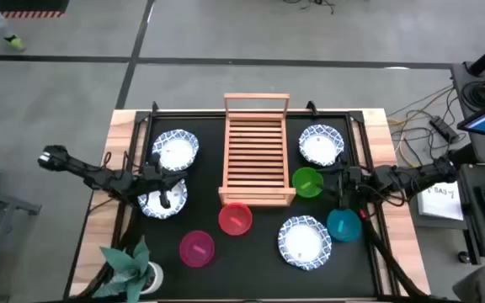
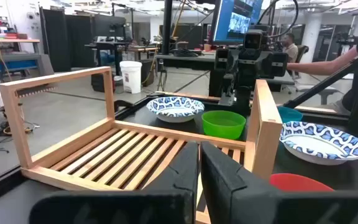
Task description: Place and stack bowls onto a shelf
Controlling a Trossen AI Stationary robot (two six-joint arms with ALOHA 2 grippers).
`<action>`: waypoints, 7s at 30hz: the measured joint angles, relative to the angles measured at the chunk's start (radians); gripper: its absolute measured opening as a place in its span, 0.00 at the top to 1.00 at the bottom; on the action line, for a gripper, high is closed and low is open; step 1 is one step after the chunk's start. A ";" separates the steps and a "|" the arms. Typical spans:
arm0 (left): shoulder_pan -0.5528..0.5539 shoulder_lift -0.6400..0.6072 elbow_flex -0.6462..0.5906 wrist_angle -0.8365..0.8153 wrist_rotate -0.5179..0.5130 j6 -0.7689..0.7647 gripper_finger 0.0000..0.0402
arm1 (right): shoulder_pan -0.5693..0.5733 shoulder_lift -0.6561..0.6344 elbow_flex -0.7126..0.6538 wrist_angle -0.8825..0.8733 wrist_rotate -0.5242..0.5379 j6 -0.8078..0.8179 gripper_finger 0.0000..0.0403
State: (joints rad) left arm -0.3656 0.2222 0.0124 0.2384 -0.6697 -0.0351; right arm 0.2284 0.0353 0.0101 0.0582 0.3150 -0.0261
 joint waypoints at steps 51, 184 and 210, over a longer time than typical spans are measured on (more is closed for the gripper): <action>0.000 0.000 0.000 0.000 0.000 0.000 1.00 | 0.000 0.000 0.000 0.000 0.000 0.000 0.47; 0.002 -0.002 0.000 0.609 -0.379 0.515 1.00 | -0.697 1.622 1.175 -1.002 -0.039 0.717 0.96; 0.002 -0.001 0.000 0.608 -0.379 0.508 1.00 | -0.578 1.536 1.218 -0.419 -0.087 0.459 0.96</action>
State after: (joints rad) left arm -0.3634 0.2211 0.0124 0.8467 -1.0485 0.4731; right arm -0.3496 1.5717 1.2278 -0.3613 0.2276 0.4324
